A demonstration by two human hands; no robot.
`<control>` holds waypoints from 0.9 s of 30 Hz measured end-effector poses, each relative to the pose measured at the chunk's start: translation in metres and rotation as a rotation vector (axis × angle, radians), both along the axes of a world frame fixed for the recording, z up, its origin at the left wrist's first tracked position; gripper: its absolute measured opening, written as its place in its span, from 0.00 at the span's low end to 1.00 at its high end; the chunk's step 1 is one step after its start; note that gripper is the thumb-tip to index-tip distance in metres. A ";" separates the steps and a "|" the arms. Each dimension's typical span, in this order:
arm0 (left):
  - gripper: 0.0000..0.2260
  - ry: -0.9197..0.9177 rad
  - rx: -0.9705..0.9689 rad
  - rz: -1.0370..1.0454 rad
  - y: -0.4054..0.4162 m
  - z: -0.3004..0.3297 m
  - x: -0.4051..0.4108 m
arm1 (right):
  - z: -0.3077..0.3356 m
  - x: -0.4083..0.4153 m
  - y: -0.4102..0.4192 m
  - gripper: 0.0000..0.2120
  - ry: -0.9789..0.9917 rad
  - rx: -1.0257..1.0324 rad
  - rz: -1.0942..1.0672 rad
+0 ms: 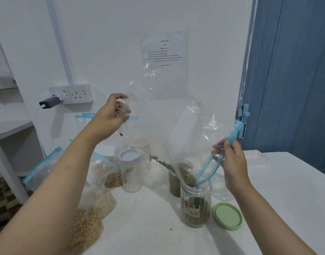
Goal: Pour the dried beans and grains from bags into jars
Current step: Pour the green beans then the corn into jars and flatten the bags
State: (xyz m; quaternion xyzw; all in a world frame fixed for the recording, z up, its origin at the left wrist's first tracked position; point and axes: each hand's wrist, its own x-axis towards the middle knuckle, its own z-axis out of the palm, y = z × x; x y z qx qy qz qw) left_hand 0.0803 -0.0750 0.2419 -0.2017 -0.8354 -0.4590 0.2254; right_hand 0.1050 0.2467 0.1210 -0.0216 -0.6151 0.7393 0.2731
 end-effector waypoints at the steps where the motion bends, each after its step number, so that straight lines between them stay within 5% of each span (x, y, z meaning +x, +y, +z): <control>1: 0.16 0.067 0.012 0.030 0.002 -0.004 -0.001 | 0.000 0.000 0.000 0.12 -0.001 0.000 -0.001; 6: 0.05 0.077 -0.102 0.151 0.010 -0.020 -0.001 | 0.001 0.001 0.000 0.13 -0.003 0.002 -0.001; 15: 0.16 -0.196 0.134 -0.020 0.003 -0.014 -0.001 | -0.001 0.002 0.001 0.12 -0.017 0.004 -0.022; 27: 0.07 -0.079 0.145 -0.034 0.000 -0.021 0.001 | -0.002 0.001 -0.001 0.12 0.005 0.003 -0.030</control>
